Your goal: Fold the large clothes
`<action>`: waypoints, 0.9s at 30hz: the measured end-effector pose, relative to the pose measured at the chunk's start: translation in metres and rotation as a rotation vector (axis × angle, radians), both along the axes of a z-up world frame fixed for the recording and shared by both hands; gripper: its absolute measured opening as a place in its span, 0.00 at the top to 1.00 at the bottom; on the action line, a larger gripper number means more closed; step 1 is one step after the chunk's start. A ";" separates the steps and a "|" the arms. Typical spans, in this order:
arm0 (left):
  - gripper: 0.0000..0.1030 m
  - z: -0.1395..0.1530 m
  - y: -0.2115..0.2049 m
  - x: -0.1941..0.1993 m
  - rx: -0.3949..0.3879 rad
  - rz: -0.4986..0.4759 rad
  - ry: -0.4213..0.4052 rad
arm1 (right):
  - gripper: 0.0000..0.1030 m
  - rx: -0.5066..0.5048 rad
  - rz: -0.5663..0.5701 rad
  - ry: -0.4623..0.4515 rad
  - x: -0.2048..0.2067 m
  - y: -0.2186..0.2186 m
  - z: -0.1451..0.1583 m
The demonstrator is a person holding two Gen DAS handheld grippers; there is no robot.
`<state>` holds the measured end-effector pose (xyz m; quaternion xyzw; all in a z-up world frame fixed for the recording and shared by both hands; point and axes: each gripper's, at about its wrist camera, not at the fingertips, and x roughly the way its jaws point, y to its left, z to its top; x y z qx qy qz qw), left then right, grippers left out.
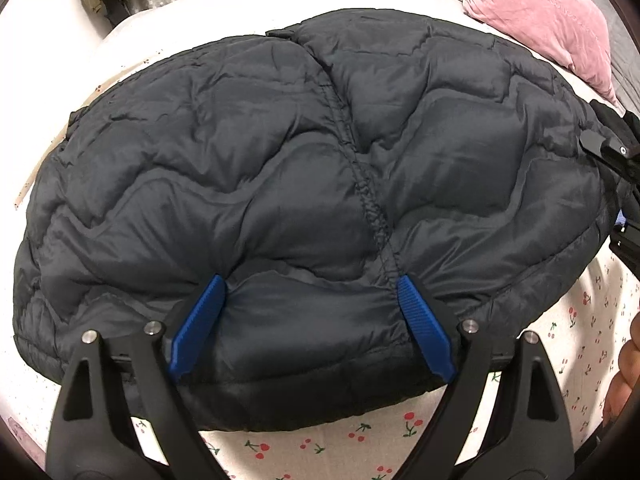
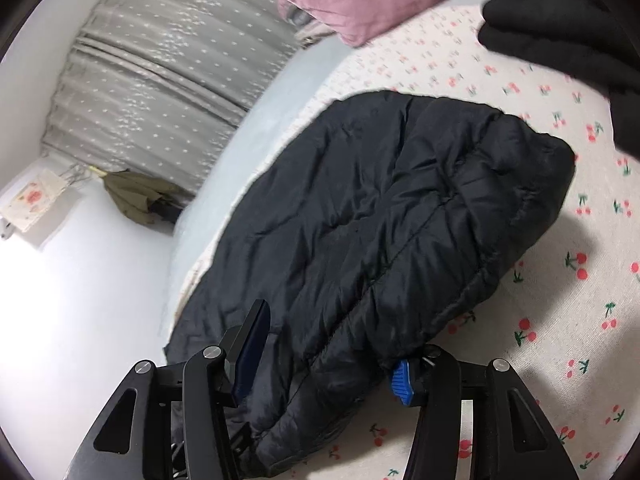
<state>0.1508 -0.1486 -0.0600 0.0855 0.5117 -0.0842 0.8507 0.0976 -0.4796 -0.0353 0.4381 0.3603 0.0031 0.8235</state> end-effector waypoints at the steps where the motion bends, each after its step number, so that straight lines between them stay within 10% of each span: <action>1: 0.13 0.000 0.000 0.001 -0.004 0.001 0.002 | 0.51 -0.003 -0.005 -0.006 -0.001 -0.001 0.002; 8: 0.13 0.001 0.003 0.003 -0.035 -0.002 0.011 | 0.84 -0.141 0.007 -0.088 -0.016 0.003 0.031; 27: 0.13 0.036 0.025 0.007 -0.060 0.002 -0.073 | 0.90 -0.411 0.056 -0.242 -0.035 0.039 0.081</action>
